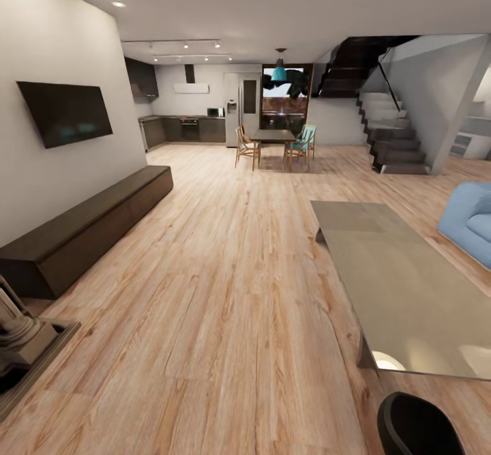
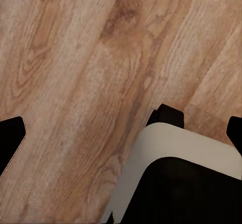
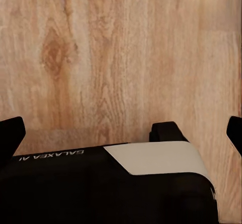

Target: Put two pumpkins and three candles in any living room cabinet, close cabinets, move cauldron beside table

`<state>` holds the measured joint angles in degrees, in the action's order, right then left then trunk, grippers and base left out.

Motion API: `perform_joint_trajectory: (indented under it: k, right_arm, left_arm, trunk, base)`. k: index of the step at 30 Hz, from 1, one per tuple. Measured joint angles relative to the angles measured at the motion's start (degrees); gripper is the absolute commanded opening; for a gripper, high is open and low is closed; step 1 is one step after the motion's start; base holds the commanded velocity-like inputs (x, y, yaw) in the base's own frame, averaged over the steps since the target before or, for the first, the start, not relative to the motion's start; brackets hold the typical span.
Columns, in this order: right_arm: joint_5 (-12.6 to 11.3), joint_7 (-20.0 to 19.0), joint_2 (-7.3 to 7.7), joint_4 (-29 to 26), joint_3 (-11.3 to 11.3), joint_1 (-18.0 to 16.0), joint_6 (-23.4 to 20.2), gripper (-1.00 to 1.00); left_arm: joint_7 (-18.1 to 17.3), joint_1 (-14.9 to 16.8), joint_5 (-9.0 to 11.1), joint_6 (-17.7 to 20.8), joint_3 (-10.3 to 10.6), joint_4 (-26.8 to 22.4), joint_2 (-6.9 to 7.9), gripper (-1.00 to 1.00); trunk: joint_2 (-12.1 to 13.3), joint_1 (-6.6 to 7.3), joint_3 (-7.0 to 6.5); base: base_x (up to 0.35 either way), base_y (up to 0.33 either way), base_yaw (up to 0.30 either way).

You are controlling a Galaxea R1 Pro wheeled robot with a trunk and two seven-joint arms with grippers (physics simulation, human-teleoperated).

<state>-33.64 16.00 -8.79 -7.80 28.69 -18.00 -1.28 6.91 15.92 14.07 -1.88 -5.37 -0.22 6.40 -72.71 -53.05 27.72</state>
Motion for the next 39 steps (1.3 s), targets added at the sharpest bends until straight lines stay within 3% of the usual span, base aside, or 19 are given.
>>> perform_joint_trajectory:
  k: [5,9,12,16,34,39]
  right_arm:
    - [-0.4,0.0,2.85,1.8,0.1,1.1,3.2,1.0]
    - [-0.6,0.0,4.1,5.0,0.0,1.4,7.0,1.0]
    - [-0.8,0.0,6.78,6.4,0.0,1.8,9.4,1.0]
    - [-0.9,0.0,8.86,6.8,0.0,2.6,10.2,1.0]
    - [-0.6,0.3,9.32,6.8,0.1,7.9,10.9,1.0]
    - [-0.5,0.3,9.32,6.8,0.1,8.3,11.0,1.0]
  left_arm:
    - [0.0,-1.5,-0.4,-3.5,0.0,1.0,-0.06,1.0]
    - [0.0,-2.2,-0.6,-4.0,0.0,1.2,-0.07,1.0]
    - [0.1,-2.7,-0.6,-4.2,0.0,1.2,-0.03,1.0]
    - [0.1,-3.5,-0.7,-4.3,0.0,1.2,0.01,1.0]
    - [0.2,-6.5,-0.6,-4.5,0.0,1.2,-0.29,1.0]
    - [0.3,-6.8,-0.4,-4.4,0.0,1.2,-0.25,1.0]
  trunk:
    - [2.0,1.1,-0.9]
    - [3.6,1.98,-1.62]
    - [4.8,2.64,-2.16]
    - [6.4,3.51,-2.87]
    - [13.6,7.47,-6.11]
    - [13.7,7.47,-6.11]
  base:
    - [0.0,0.0,0.0]
    - [0.0,0.0,0.0]
    - [0.0,0.0,0.0]
    - [0.0,0.0,0.0]
    - [0.0,0.0,0.0]
    - [0.0,0.0,0.0]
